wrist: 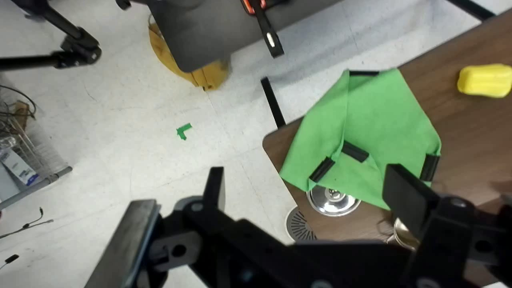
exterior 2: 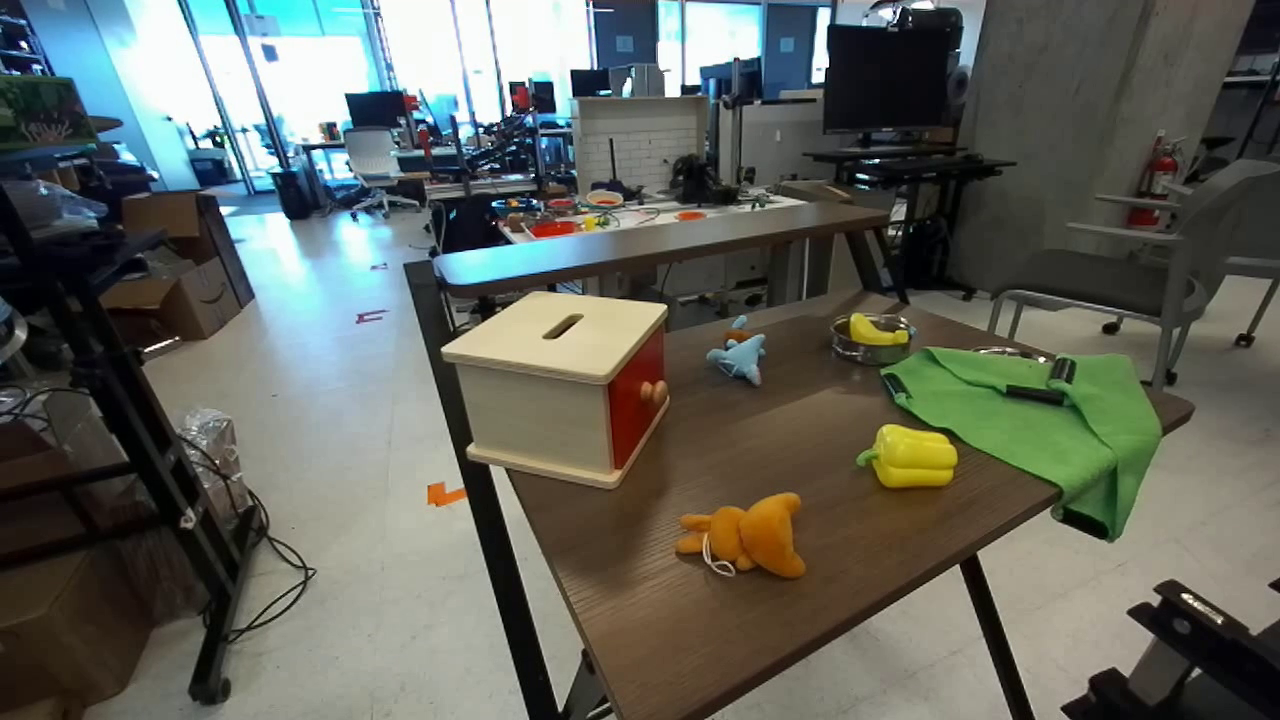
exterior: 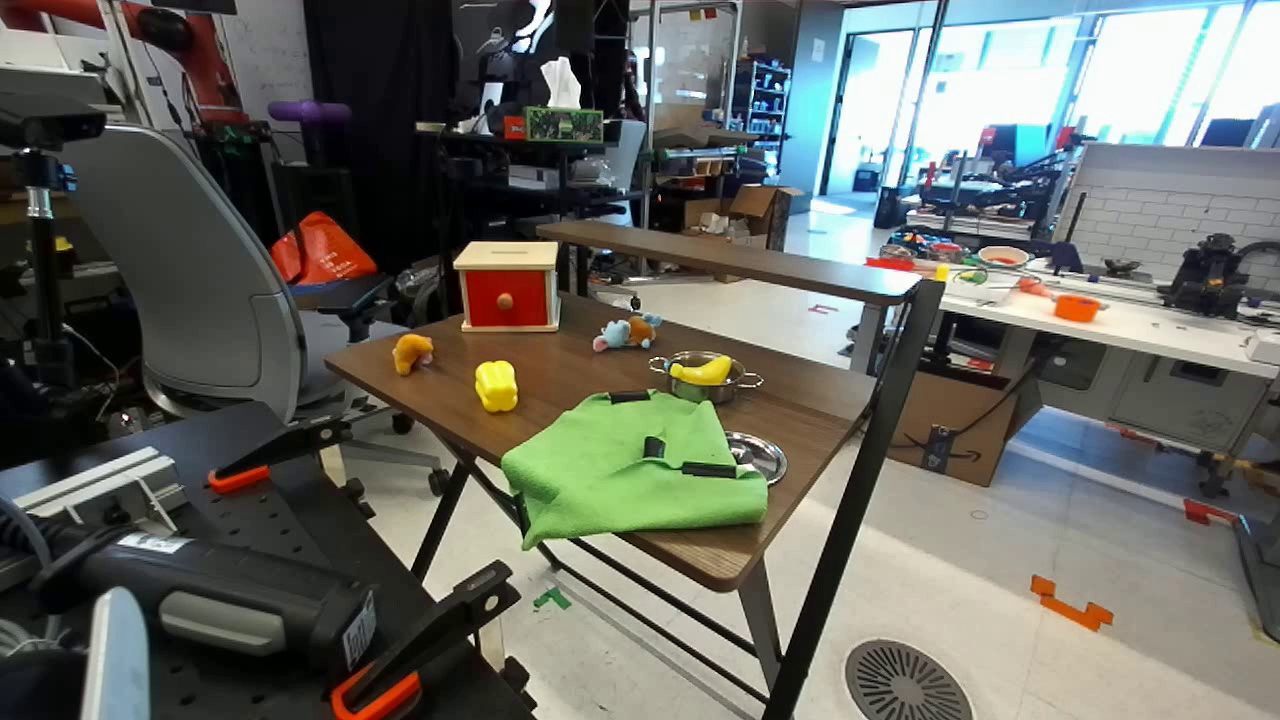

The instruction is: Move the green towel to the left

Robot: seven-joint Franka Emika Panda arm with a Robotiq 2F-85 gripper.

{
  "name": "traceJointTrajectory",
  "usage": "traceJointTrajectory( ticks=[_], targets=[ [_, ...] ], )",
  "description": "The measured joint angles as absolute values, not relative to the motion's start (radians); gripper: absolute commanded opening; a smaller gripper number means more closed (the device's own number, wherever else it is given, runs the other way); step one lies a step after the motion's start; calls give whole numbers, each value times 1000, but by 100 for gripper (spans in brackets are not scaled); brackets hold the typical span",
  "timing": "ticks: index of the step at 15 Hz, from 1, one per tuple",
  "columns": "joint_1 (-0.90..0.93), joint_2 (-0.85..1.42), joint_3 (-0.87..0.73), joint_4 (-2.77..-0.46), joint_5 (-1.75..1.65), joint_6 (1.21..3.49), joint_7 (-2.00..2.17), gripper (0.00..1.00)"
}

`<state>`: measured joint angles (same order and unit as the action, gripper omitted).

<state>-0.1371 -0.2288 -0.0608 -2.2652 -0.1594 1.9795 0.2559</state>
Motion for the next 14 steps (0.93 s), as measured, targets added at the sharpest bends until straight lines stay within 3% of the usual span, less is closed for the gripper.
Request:
traceJointTrajectory(
  ticks=[7, 14],
  targets=[
    [-101, 60, -50, -2220, -83, 2352, 344, 100],
    [-17, 375, -46, -2042, -81, 2427, 444, 100]
  ],
)
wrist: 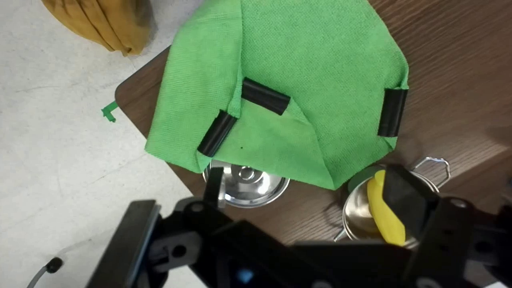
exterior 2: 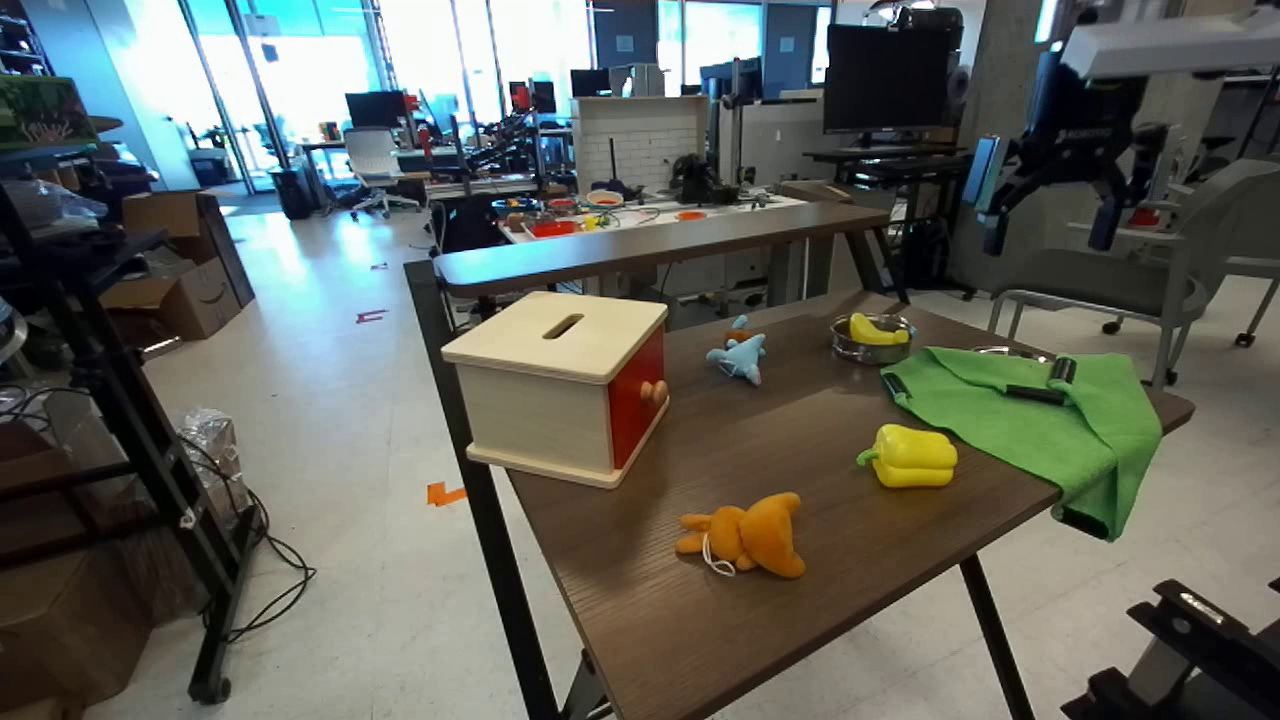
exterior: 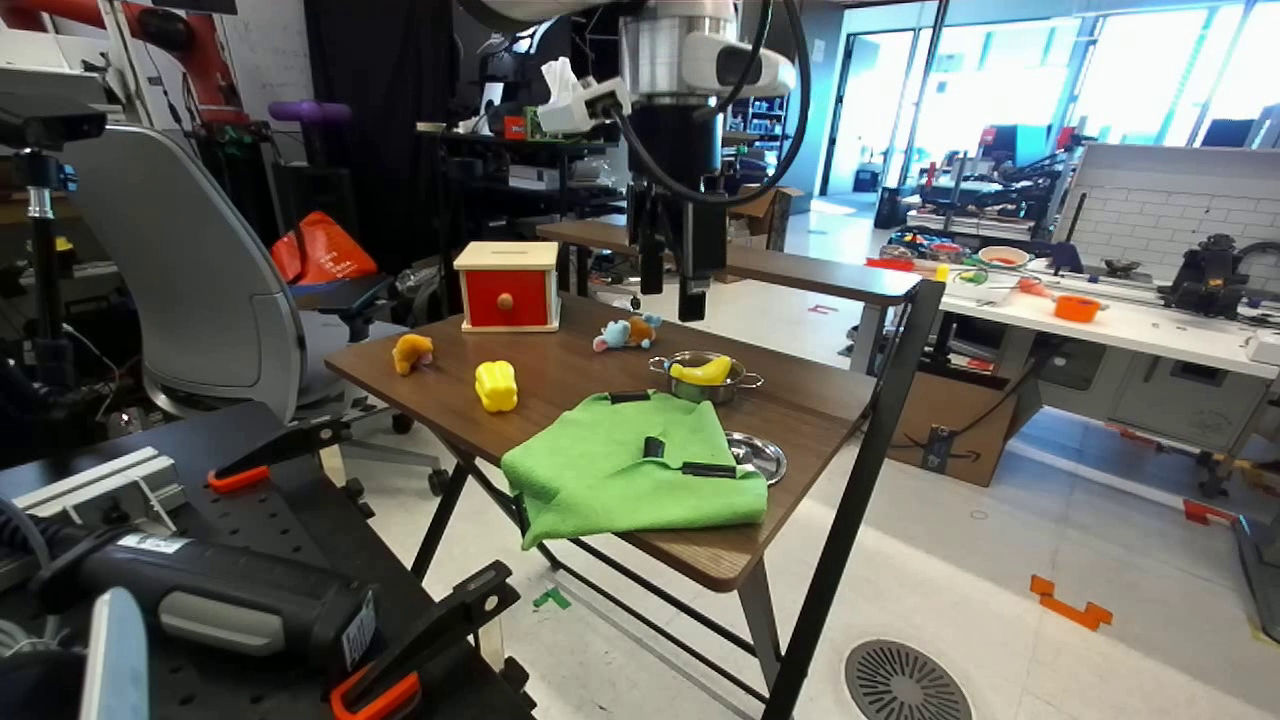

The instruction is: Move the green towel to the left

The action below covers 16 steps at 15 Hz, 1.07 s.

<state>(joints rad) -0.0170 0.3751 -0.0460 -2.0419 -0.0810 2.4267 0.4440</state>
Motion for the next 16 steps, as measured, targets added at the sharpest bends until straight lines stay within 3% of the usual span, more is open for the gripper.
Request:
traceJointTrajectory(
  ticks=[16],
  targets=[
    [19, 647, -81, -1957, -80, 2423, 438, 100]
  ],
)
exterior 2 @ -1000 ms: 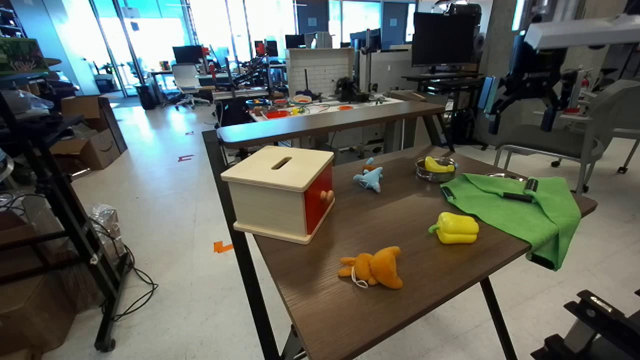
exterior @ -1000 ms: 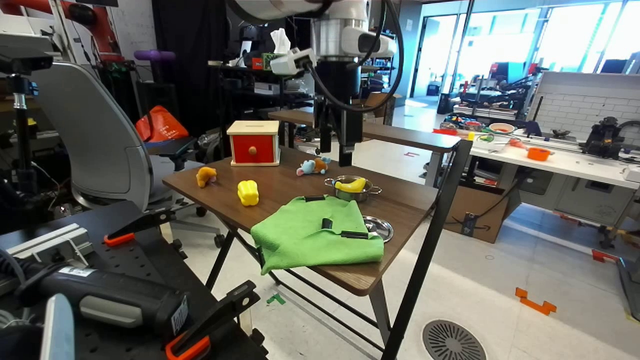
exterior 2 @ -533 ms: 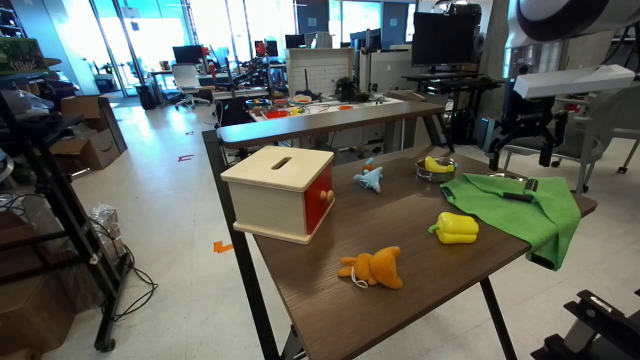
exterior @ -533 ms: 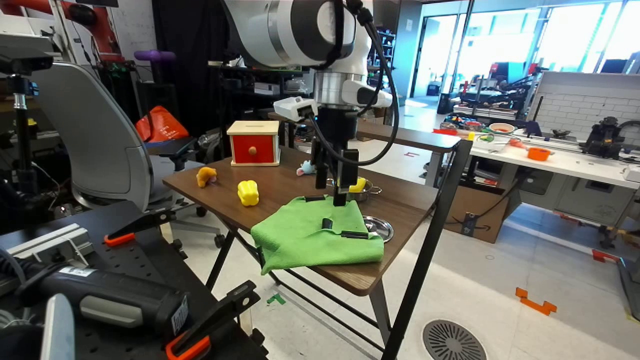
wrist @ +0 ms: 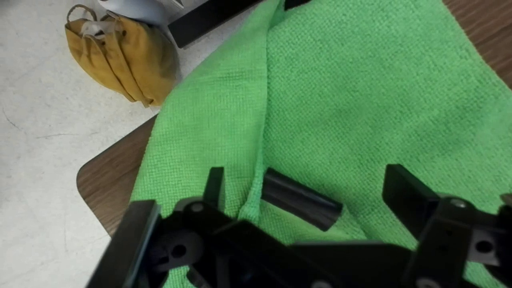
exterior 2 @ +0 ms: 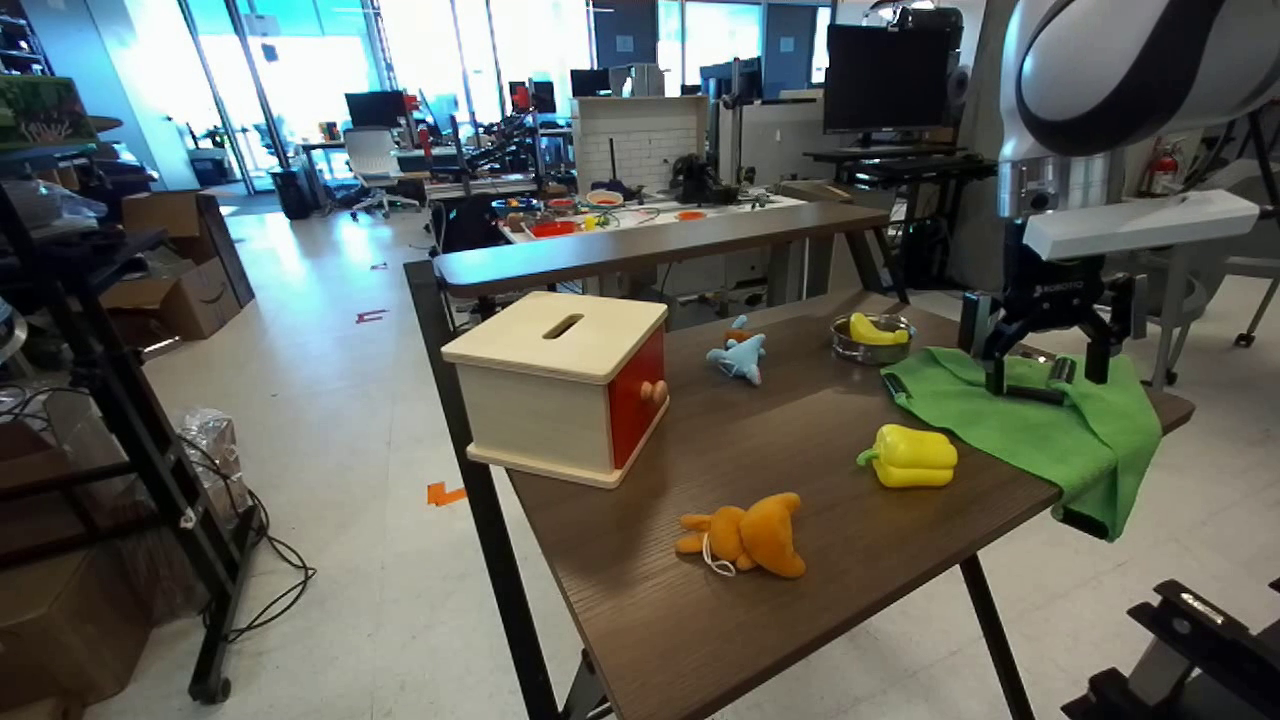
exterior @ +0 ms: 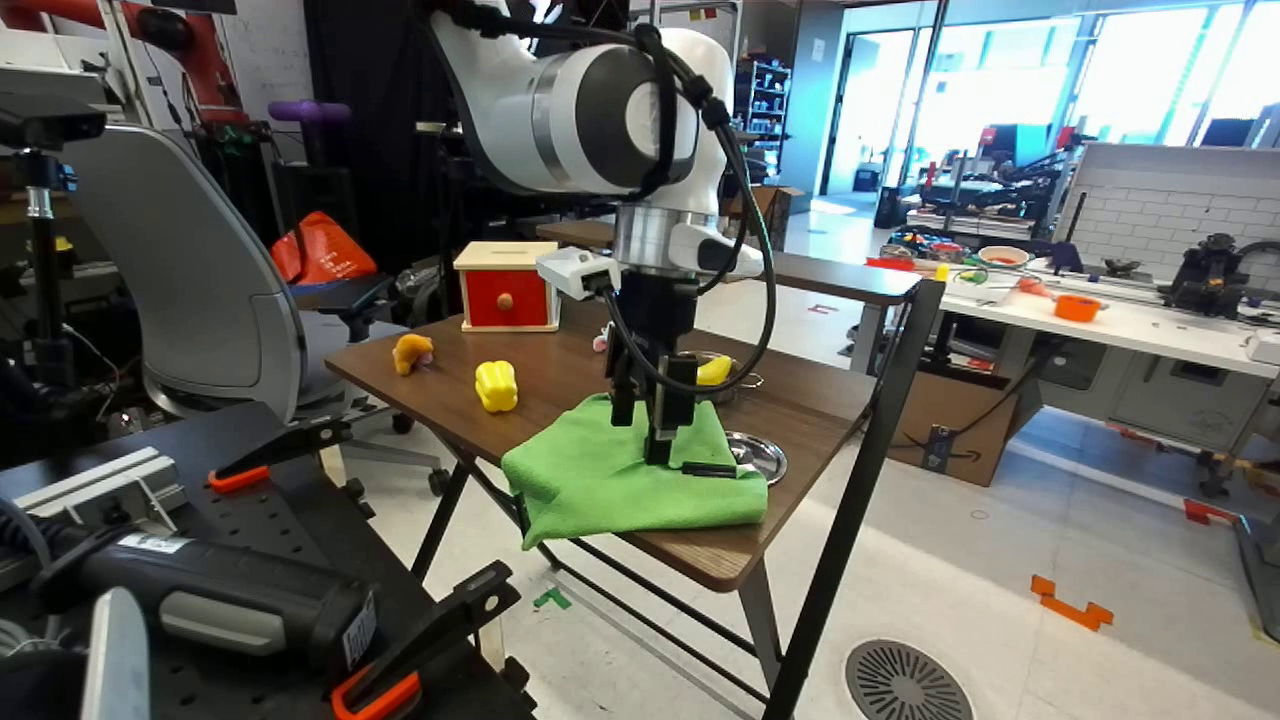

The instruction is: Move the green towel to the left

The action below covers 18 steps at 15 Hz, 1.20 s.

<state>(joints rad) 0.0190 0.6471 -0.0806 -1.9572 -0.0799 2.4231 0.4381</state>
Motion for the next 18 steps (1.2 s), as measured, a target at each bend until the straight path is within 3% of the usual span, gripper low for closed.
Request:
traceJointTrajectory(
  ticks=[18],
  targets=[
    [140, 739, -81, -1850, -90, 2422, 408, 100]
  ],
)
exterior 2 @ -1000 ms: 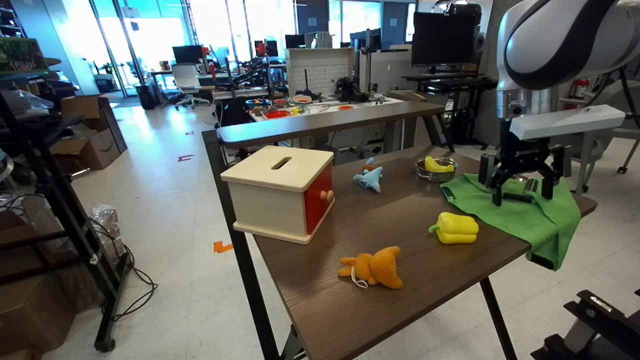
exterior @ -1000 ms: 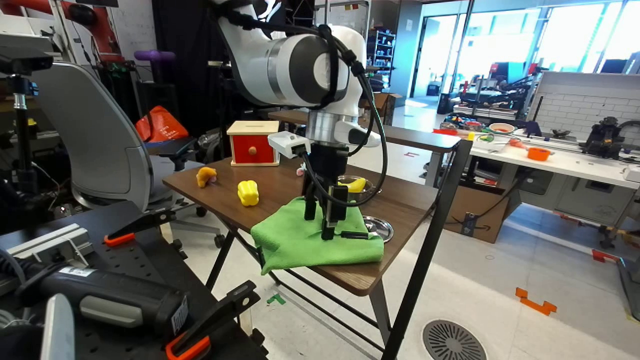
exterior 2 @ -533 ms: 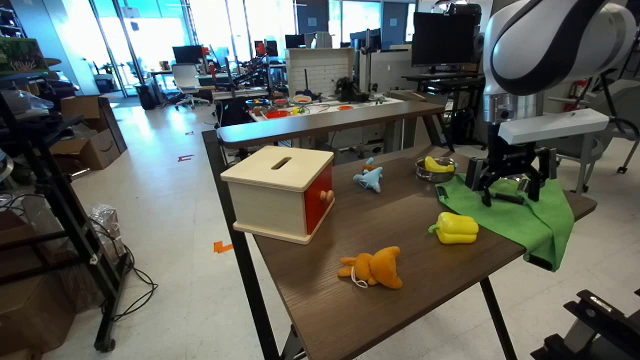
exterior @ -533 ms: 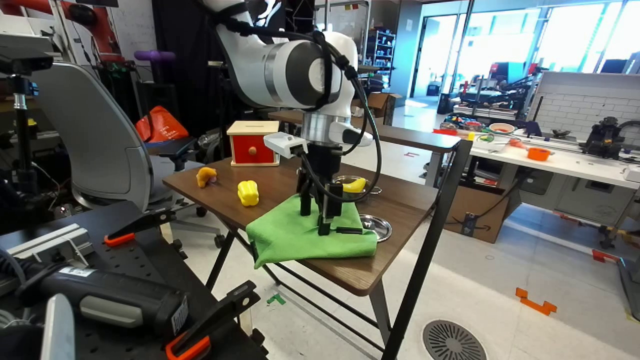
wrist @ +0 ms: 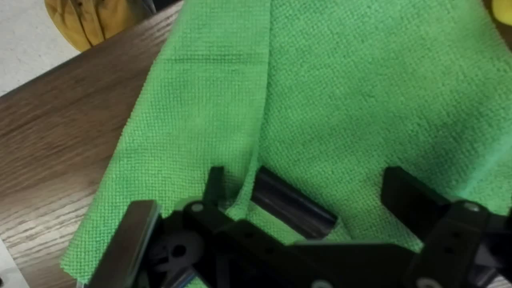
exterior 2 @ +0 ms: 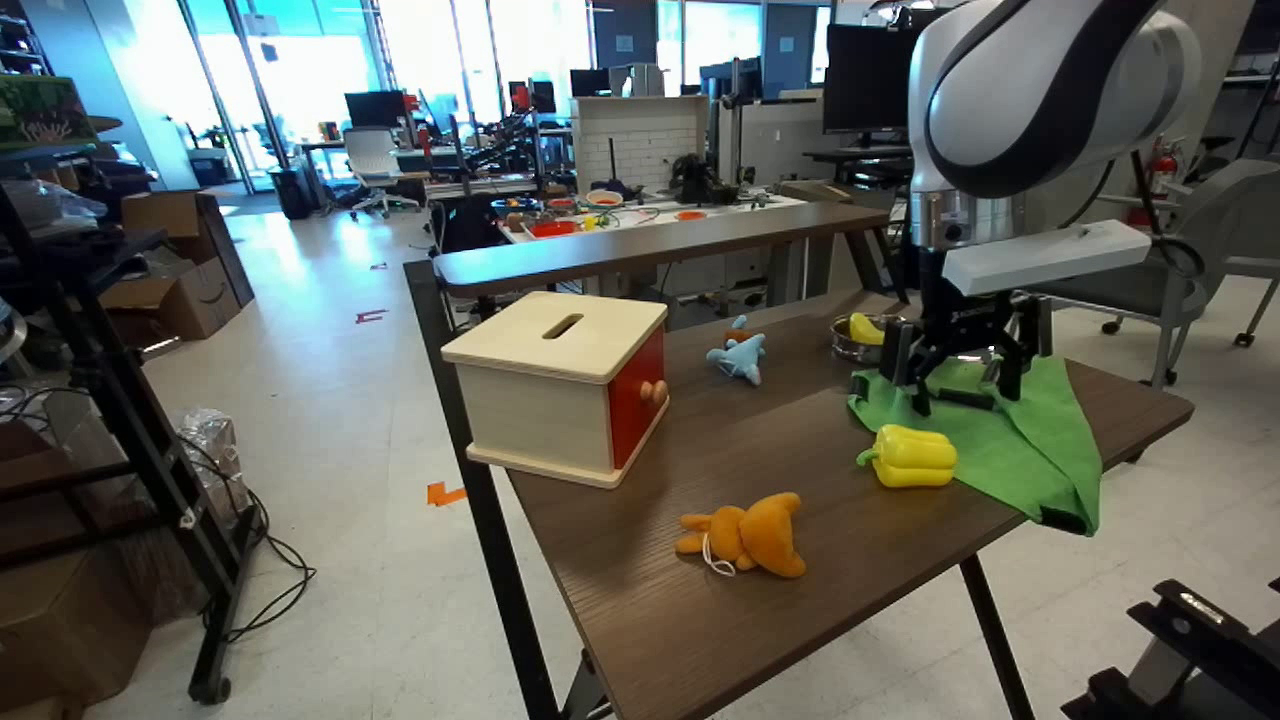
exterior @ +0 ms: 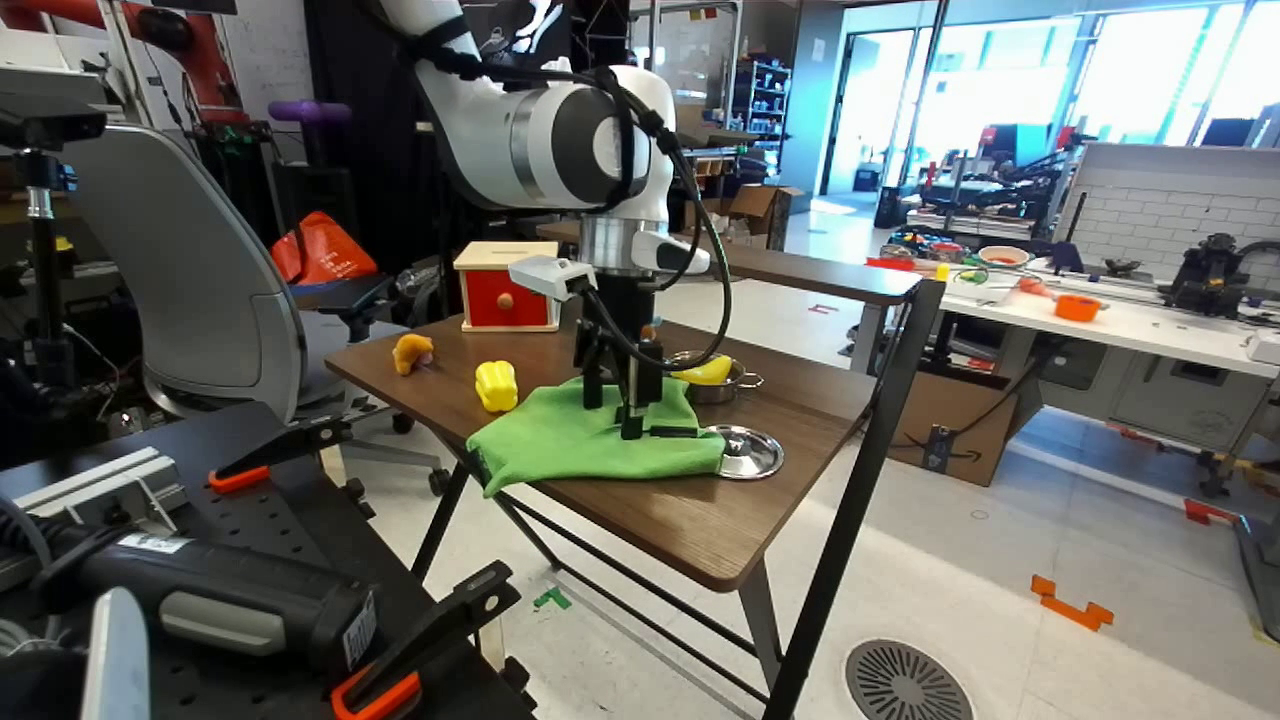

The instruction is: Move the green towel to the left

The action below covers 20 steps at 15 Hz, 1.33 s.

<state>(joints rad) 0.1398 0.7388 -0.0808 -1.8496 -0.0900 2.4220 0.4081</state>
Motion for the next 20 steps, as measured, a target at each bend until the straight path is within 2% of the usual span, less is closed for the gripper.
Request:
traceJointTrajectory(
  ticks=[11, 17, 20],
  targets=[
    [169, 798, -82, -1732, -93, 2417, 408, 100],
    [169, 780, -91, -1752, -98, 2416, 384, 100],
    [169, 692, -93, -1849, -122, 2416, 371, 100]
  ],
)
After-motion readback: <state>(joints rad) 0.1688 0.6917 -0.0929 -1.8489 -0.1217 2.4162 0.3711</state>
